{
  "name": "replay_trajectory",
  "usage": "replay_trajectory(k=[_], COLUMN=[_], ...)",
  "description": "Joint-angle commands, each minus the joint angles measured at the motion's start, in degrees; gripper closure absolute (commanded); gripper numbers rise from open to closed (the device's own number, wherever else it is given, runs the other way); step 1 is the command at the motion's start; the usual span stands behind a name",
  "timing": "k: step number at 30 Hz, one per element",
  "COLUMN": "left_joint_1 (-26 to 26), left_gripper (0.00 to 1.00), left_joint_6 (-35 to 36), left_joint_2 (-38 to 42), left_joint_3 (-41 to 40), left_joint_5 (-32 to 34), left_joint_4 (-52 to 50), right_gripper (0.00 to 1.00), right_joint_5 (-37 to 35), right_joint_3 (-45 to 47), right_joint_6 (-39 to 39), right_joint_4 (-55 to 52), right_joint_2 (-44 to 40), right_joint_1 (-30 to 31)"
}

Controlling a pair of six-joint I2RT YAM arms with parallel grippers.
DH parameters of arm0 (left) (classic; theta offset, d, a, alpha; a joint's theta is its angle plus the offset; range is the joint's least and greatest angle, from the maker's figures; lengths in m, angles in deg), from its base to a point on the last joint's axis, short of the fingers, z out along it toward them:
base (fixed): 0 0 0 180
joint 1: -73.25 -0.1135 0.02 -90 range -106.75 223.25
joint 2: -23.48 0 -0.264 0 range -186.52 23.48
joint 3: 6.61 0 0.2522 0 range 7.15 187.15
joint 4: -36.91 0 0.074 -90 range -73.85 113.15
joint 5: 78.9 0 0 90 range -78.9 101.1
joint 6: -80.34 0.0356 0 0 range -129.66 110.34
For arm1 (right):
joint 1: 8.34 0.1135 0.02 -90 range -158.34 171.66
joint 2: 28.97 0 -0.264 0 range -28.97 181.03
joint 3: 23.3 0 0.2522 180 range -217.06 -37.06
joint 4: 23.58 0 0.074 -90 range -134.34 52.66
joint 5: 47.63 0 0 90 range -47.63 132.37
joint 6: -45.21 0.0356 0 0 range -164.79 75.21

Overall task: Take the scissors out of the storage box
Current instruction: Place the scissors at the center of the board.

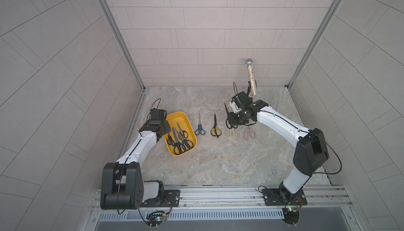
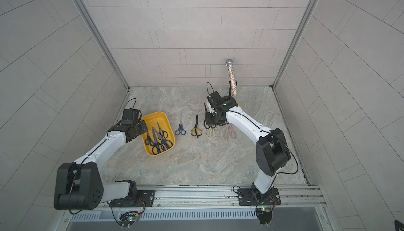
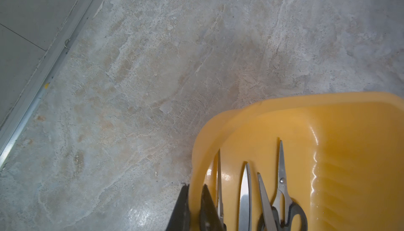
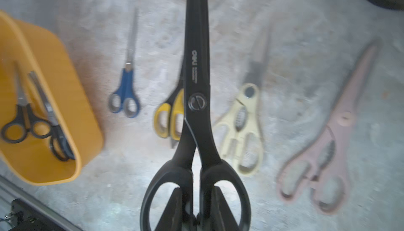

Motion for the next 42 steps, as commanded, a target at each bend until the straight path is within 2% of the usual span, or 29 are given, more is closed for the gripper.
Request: replay_trajectory(k=[1, 6, 11, 20, 23, 30, 34, 42], left_joint_1=[-0.21, -0.18, -0.23, -0.22, -0.2, -0.21, -0.25, -0.16], left_gripper=[1.0, 1.0, 1.0, 1.0, 1.0, 1.0, 1.0, 1.0], left_joint_6=[1.8, 2.01, 2.09, 2.09, 2.16, 2.51, 3.02, 3.87], left_joint_2=[-0.31, -0.67, -0.45, 0.1, 0.44, 0.8, 1.26, 3.69], left_joint_3=[0.74, 0.8, 0.64, 0.71, 0.55, 0.55, 0.42, -1.12], left_joint_5=[-1.08, -1.51, -2.41, -1.75, -1.53, -0.37, 0.34, 1.0], left_joint_4=[-0.45, -0.24, -0.76, -0.38, -0.18, 0.3, 0.28, 1.01], right_gripper=[0.97, 0.97, 0.97, 0.97, 0.97, 0.97, 0.97, 0.97], right_joint_5=[-1.14, -5.67, -10.11, -9.77, -9.11, -12.03, -12.18, -8.06], right_joint_3=[2.28, 4.38, 4.72, 15.08, 20.35, 26.16, 30.25, 39.01], right_joint_6=[-6.85, -10.42, -10.82, -4.24, -0.61, 5.54, 9.24, 14.69], right_joint_4=[-5.42, -6.48, -8.4, -8.74, -7.97, -7.99, -7.0, -1.19], right_joint_2=[-2.78, -3.32, -2.35, -7.53, -10.97, -14.54, -16.73, -20.91], right_joint_1=[-5.13, -11.35, -15.65, -15.13, -13.32, -1.84, 1.14, 5.01])
